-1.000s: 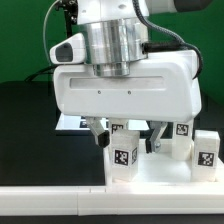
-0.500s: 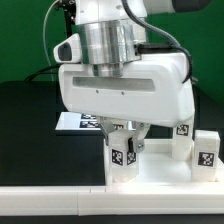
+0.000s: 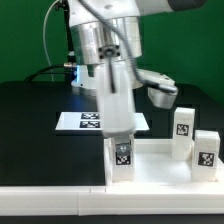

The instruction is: Assemble square table

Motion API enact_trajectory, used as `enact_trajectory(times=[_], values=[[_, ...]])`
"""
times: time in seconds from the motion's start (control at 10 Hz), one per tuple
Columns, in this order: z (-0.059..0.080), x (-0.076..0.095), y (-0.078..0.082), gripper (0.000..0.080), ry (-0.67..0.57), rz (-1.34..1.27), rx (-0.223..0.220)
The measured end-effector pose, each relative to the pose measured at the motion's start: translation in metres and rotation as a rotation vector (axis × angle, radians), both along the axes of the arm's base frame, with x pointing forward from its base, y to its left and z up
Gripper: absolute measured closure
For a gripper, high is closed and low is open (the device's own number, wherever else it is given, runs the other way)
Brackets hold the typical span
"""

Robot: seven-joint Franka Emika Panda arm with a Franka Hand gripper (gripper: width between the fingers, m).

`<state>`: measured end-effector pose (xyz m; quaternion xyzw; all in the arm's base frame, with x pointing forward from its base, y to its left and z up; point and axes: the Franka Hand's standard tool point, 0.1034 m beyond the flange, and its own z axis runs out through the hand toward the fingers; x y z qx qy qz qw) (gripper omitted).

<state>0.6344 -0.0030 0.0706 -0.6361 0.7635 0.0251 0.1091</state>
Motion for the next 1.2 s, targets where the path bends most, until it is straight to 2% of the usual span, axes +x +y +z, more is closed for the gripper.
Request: enact_trajectory(times=[0.2,0.5,0.6,0.7,0.8,1.1,1.2], values=[[-0.0006,0.0005,0.0005,0.0512,0.015,-0.227,0.046],[-0.0011,0.0004,0.0029,0.0507,0.016,-0.222,0.045],[0.0008,0.0023,0.0045,0.0292,-0.005,-0.093,0.021],[0.0013,0.0026,0.0063,0.0292,-0.045,0.128,-0.006],[-0.0004,-0.0004,0.0092,0.0177,-0.063,0.295,-0.016],[-0.0006,0.0001,0.0067,0.0152,-0.083,0.392,-0.036],[-0.0004,0.0001,0.0055,0.0152,-0.104,0.548,-0.068]])
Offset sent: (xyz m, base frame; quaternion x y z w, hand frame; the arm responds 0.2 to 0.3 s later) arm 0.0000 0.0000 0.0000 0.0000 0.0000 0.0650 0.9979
